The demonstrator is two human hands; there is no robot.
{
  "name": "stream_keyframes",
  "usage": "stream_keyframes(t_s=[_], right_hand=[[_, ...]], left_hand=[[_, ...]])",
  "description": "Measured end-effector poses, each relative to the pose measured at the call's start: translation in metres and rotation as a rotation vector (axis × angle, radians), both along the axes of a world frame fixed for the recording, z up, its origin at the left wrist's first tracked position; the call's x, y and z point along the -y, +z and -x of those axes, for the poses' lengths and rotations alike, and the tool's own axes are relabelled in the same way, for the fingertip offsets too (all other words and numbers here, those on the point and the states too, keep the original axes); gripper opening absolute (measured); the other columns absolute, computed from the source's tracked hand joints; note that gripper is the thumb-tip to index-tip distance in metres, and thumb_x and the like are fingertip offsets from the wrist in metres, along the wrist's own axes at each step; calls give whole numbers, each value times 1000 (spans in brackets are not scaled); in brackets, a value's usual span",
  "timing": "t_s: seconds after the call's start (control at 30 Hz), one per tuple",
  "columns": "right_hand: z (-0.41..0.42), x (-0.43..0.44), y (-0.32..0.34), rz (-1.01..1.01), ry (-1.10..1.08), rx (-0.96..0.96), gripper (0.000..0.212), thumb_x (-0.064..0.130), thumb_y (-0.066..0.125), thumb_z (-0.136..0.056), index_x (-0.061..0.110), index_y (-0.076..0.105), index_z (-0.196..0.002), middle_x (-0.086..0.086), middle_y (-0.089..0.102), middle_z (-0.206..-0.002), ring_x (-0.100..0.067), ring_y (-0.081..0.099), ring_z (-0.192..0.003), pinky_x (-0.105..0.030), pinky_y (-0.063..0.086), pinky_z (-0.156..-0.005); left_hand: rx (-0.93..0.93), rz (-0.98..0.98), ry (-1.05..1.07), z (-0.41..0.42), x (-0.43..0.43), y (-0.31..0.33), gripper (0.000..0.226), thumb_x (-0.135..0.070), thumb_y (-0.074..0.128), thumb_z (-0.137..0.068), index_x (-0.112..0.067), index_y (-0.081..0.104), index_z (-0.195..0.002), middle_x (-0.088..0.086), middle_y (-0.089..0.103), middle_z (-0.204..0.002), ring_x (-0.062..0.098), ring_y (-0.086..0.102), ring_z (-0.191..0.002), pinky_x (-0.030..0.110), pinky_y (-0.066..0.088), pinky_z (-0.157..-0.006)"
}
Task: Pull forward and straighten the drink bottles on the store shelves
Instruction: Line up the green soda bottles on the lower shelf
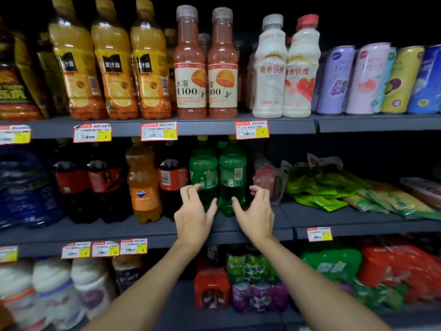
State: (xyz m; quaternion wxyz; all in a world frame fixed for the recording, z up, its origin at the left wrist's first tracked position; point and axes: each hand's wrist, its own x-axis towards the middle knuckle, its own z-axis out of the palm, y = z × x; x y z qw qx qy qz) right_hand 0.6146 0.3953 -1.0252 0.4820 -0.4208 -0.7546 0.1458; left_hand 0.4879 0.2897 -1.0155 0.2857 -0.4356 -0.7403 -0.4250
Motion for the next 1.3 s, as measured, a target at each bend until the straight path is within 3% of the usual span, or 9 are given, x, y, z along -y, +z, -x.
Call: stream_keyframes(t_s=[0.13,0.27,0.47,0.67,0.83,1.0,1.1,1.3], right_hand=[[16,1,-12,96,-38,70,90,70,64,-78,13,39,-142,-5,48,-131,-25,51,-120,-38,47,-96],[26,-2,-18,147,-59,107,98,71,64,-77,8,37,-146,-9,49,-138,-27,46,-128,-40,41,-106],[32,-5,-29,139,-74,196,96,75,51,-84,6,32,-149,-10,47,-146,-27,46,-132,-40,42,-104],[28,-7,-26,160,-36,218,93,71,51,-88,6,30,-151,-10,44,-148,-25,40,-137,-39,32,-112],[1,-15,-27,154,7,240,94,73,51,-87,9,28,-152,-7,42,-150,-23,38,-139,-39,29,-113],[-31,-27,-24,201,115,231,94,73,54,-85,12,29,-152,-3,42,-151,-22,40,-138,-41,33,-114],[-48,-38,-17,253,252,227,82,66,62,-84,18,38,-147,0,49,-144,-20,48,-131,-37,42,-107],[-59,-51,-10,356,381,264,75,60,67,-85,25,39,-145,3,54,-139,-17,53,-125,-39,44,-105]], left_hand=[[162,112,177,-3,-7,-18,68,-56,72,-83,-6,54,-126,9,56,-115,26,64,-71,33,42,-59],[221,239,320,-3,-16,-23,81,-71,60,-81,-5,58,-128,11,63,-111,30,59,-103,41,43,-85],[308,215,382,-13,-33,-21,85,-71,62,-80,-2,53,-131,14,58,-115,31,53,-105,41,41,-87],[552,113,378,-31,-56,-18,88,-66,63,-82,-3,45,-139,14,48,-128,31,45,-111,40,36,-91],[556,112,405,-32,-60,-20,85,-62,68,-81,-4,44,-139,14,47,-130,31,46,-112,40,36,-91],[514,160,367,-32,-55,-21,82,-62,65,-84,-3,44,-138,15,48,-130,32,46,-114,40,36,-94],[450,177,301,-27,-44,-24,82,-63,64,-84,-2,48,-136,15,50,-126,32,46,-113,41,36,-94],[368,260,-56,7,-17,-31,79,-69,60,-83,-14,49,-139,7,44,-125,26,36,-119,39,31,-103]])
